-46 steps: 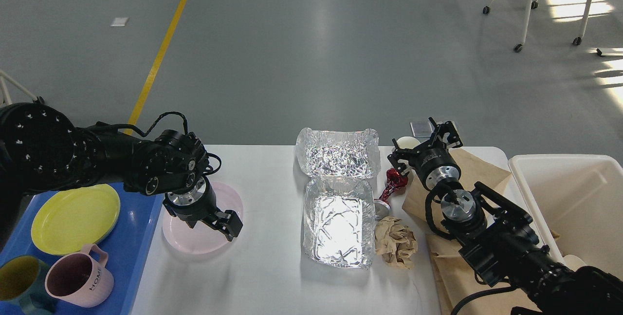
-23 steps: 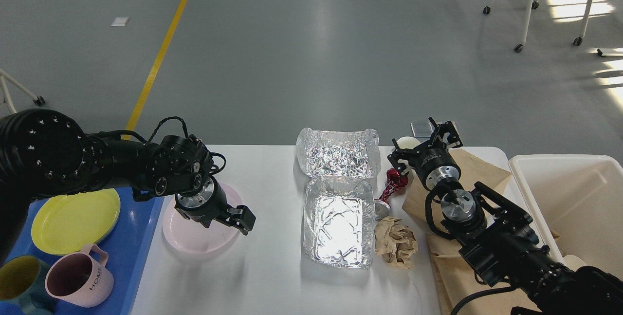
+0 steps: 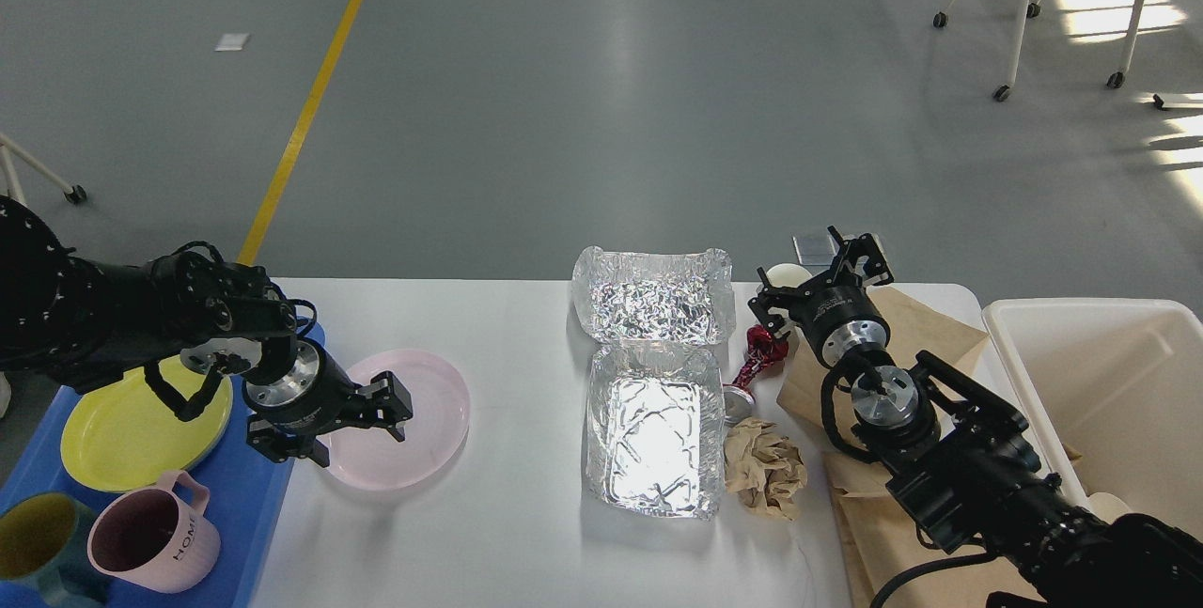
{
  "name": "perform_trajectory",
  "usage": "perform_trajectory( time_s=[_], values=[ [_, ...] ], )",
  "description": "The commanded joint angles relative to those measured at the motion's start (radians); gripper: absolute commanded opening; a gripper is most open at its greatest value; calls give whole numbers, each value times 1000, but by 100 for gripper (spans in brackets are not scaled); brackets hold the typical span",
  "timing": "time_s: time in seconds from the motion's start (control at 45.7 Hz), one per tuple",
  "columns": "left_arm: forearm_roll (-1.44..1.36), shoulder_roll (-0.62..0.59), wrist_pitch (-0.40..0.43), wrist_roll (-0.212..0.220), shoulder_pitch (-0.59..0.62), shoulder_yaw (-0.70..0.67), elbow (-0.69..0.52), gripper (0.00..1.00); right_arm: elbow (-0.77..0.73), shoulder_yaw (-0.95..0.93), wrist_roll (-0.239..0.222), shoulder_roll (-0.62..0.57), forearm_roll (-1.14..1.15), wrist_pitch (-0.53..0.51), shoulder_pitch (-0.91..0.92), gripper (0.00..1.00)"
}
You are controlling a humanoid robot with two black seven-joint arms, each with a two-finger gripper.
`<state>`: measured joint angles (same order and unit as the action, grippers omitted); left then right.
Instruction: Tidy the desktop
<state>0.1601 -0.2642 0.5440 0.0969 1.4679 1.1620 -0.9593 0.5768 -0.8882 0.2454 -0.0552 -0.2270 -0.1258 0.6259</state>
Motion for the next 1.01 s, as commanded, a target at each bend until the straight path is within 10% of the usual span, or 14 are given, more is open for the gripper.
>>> perform_trajectory(
  time_s=[0.0, 0.985],
  values=[
    [24, -49, -55, 0, -6, 1, 1, 87, 0, 0, 0, 0, 0, 0, 0, 100],
    [197, -58, -142, 1, -119, -56, -12, 87, 0, 0, 0, 0, 0, 0, 0, 100]
  ],
)
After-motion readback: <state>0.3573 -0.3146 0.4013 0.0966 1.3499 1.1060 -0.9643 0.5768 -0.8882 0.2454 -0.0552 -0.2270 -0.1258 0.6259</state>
